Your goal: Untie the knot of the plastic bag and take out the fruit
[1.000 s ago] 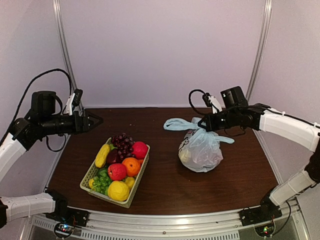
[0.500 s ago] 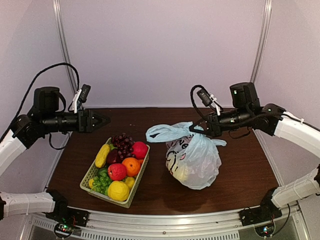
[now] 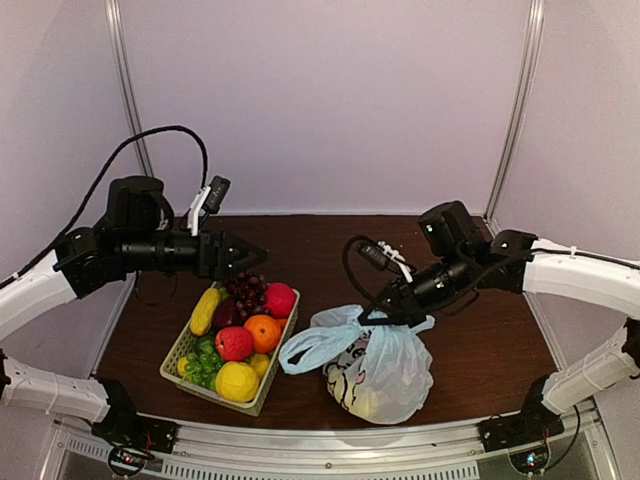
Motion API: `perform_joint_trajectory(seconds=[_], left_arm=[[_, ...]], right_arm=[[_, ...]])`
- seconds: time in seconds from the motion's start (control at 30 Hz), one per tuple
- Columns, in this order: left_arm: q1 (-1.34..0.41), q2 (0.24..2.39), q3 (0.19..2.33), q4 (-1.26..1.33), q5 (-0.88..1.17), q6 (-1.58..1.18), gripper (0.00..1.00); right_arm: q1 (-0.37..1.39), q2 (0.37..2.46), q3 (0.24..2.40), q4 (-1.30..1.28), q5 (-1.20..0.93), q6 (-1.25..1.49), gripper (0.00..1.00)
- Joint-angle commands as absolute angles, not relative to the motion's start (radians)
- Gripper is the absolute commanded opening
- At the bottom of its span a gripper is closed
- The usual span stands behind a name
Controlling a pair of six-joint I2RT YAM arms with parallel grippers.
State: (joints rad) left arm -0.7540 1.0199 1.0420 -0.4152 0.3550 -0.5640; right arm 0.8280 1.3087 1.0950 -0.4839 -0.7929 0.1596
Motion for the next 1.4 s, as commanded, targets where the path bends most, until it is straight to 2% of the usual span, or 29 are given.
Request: perform_joint_trajectory(seconds=[0.0,0.07,0.27,0.33,0.43,0.53,0.8,1.17,1.27,1.37], left_arm=[[-0.855,1.094,1.033,-0.274,0.275,-0.585,0.8],[-0.9,1.138,1.06,-0.276,0.242,-0.576,0.8],[-0.984,1.223,1.091,-0.235,0.209,-0.568,0.8],[-0.993,1.234,1.078,-0.2,0.223,-0.576,0.8],[-1.005,1.249,1.057,-0.158,0.239,-0.591,0.82],[-1.035,1.291,1.059,-0.15,0.241,-0.588,0.84],[-1.169,1.507,1.226,-0.295,0.163,-0.48,0.9],[-1.253,1.655,1.33,-0.337,0.185,-0.401,0.95],[-1.262,1.671,1.329,-0.342,0.168,-0.402,0.94],[-1.263,1.683,1.336,-0.36,0.126,-0.421,0.83]], right_arm=[[0.877,1.33,0.997,-0.35,-0.828,0.2,0.0],[0.877,1.333,0.956,-0.273,-0.795,0.246,0.08],[0.876,1.255,0.919,-0.208,-0.647,0.308,0.62],[0.876,1.193,0.902,-0.215,-0.58,0.325,0.75],[0.876,1.105,0.862,-0.234,-0.494,0.364,0.86],[0.876,1.014,0.799,-0.254,-0.419,0.431,0.91],[0.9,0.802,0.649,-0.405,-0.244,0.616,0.91],[0.964,0.587,0.51,-0.563,-0.223,0.759,0.94],[0.97,0.6,0.474,-0.559,-0.288,0.767,0.95],[0.994,0.632,0.447,-0.536,-0.303,0.772,0.92]])
